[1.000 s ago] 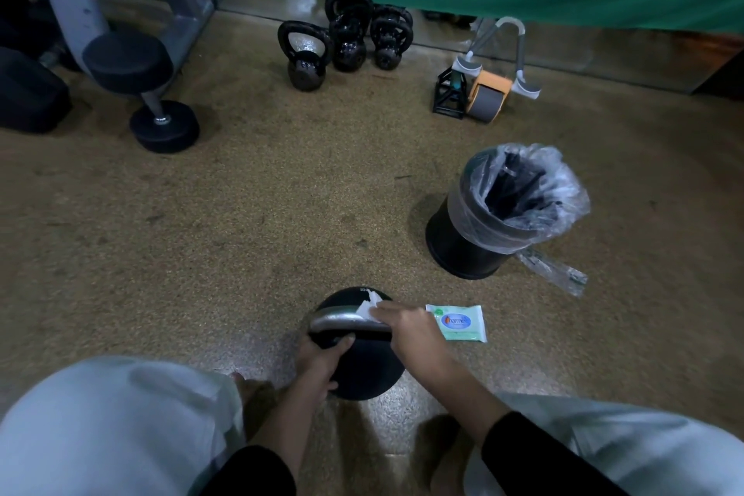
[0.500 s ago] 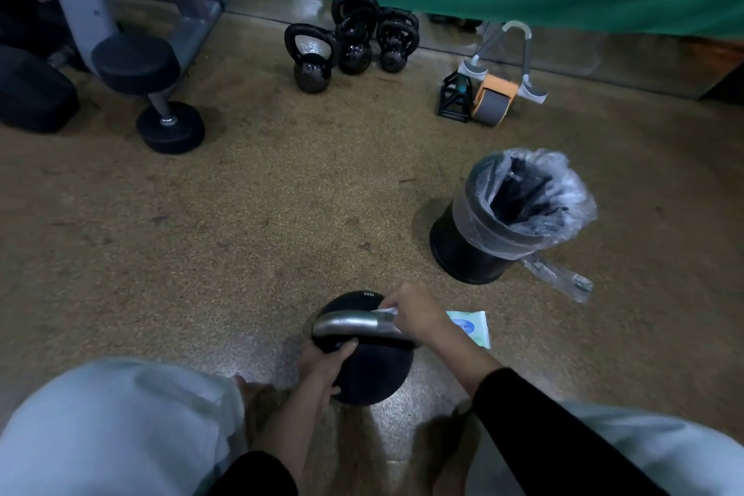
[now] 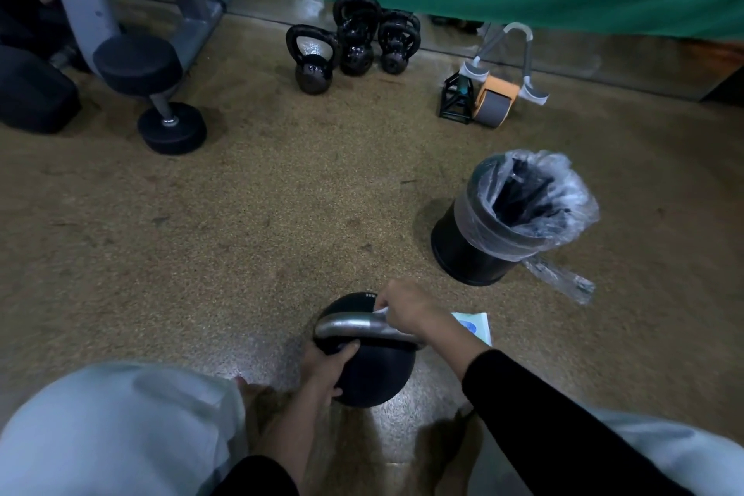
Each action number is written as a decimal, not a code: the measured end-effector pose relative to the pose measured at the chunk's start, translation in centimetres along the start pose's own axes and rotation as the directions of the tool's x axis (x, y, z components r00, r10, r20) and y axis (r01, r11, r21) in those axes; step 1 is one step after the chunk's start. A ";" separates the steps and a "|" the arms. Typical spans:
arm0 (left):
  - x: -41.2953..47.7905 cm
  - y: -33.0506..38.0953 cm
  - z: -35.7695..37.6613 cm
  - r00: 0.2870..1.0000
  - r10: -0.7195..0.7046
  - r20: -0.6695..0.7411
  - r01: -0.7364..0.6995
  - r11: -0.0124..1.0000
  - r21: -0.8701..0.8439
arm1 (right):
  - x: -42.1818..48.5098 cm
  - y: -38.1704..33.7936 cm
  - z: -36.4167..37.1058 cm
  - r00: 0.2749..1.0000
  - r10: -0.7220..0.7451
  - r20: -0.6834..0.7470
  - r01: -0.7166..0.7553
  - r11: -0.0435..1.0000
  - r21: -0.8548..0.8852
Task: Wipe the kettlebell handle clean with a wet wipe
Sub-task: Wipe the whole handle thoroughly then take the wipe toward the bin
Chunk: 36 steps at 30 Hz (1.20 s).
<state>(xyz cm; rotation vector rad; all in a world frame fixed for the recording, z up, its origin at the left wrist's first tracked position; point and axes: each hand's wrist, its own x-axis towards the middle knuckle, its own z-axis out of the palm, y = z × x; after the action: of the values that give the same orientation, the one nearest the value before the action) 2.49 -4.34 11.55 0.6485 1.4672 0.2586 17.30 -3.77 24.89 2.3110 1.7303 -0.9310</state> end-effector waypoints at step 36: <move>-0.2 0.2 0.1 0.999 -0.029 -0.030 0.030 0.999 0.015 | -3.0 -0.8 5.4 0.932 -0.002 -0.363 -0.013 0.999 -0.039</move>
<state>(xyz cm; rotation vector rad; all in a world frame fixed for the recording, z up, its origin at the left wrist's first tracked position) 2.62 -4.35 11.85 0.6373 1.5074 0.2349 13.92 -8.29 22.31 2.5869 1.8444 -0.4778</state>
